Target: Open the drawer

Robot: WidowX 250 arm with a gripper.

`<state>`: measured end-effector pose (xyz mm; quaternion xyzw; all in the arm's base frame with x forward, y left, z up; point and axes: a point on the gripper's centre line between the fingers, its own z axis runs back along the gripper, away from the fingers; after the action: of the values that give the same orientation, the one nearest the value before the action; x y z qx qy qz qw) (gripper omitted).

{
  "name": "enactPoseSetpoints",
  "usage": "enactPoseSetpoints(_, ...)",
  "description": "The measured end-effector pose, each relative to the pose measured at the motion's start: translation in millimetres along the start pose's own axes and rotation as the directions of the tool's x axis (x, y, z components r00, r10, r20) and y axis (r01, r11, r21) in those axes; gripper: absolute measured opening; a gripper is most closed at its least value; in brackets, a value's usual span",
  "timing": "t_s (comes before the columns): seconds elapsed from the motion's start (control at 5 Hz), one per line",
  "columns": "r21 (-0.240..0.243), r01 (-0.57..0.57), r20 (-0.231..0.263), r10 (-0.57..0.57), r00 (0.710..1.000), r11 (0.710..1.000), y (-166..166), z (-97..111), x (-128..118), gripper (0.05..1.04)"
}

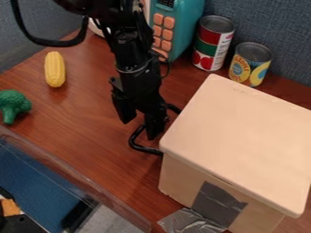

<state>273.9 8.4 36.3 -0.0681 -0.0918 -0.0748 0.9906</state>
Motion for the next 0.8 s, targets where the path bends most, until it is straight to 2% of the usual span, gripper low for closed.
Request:
enactPoseSetpoints(0.4,0.013,-0.021,-0.027,0.021,0.999,1.000,3.0,-4.5,-3.3,0.344)
enactPoseSetpoints(0.6,0.026,-0.004,-0.080,0.006,0.997,1.000,8.5,-7.2,-5.9,0.180)
enactPoseSetpoints(0.8,0.068,0.004,-0.149,0.007,0.989,0.998,27.5,-2.1,-12.4,0.160)
